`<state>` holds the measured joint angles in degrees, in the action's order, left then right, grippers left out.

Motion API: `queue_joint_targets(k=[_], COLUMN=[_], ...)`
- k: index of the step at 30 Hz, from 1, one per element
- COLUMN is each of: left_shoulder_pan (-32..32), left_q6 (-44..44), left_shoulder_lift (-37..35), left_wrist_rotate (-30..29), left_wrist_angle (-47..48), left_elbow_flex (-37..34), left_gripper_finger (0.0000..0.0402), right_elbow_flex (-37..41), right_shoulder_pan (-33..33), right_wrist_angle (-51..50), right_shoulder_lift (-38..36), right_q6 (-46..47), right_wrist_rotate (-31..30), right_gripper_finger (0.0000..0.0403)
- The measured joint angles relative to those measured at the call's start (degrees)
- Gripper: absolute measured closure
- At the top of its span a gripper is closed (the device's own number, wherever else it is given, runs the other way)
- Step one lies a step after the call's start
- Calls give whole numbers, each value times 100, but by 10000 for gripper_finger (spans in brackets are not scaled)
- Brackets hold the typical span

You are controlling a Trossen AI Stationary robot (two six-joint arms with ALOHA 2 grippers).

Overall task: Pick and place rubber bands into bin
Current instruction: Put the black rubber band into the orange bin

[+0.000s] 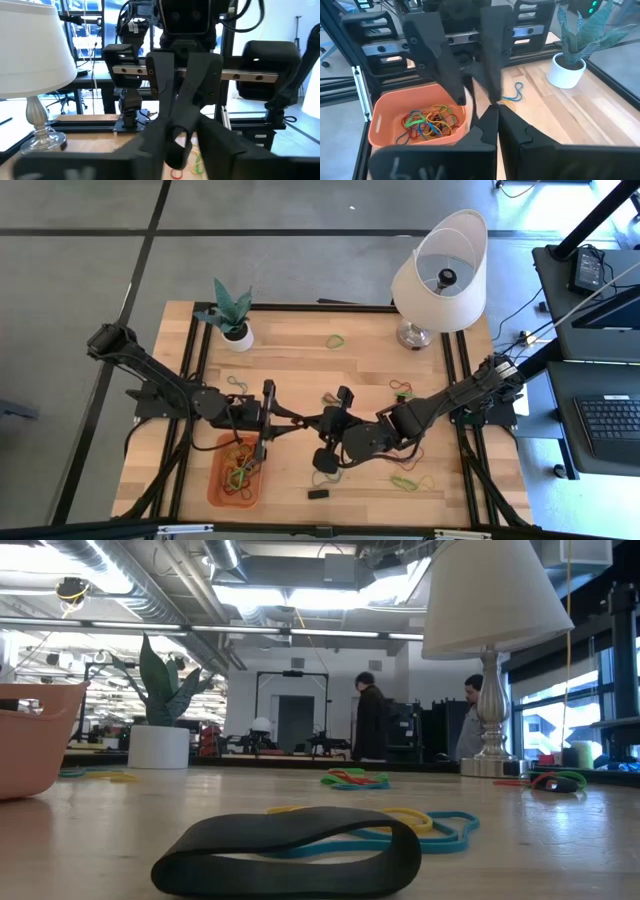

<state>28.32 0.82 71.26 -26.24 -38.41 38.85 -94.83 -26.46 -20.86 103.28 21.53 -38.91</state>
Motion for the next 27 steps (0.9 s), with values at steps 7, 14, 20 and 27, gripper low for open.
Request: queue_joint_targets(k=[7,14,20,27], left_shoulder_pan=[-2,10,136,294], left_q6=[-2,-5,-473,-2123], left_shoulder_lift=[0,-2,-27,-4], left_wrist_rotate=[19,-83,-534,-733], left_wrist_angle=[22,84,2329,5416], left_elbow_flex=[-1,11,753,1834], left_gripper_finger=[394,396,397,397], right_elbow_flex=[0,2,3,414], right_shoulder_pan=[27,70,56,-517], right_wrist_angle=[-96,-570,-1740,-2091], right_shoulder_lift=[0,0,0,-12], right_q6=[205,462,1156,1824], right_wrist_rotate=[121,161,157,-301], right_gripper_finger=[394,324,259,255])
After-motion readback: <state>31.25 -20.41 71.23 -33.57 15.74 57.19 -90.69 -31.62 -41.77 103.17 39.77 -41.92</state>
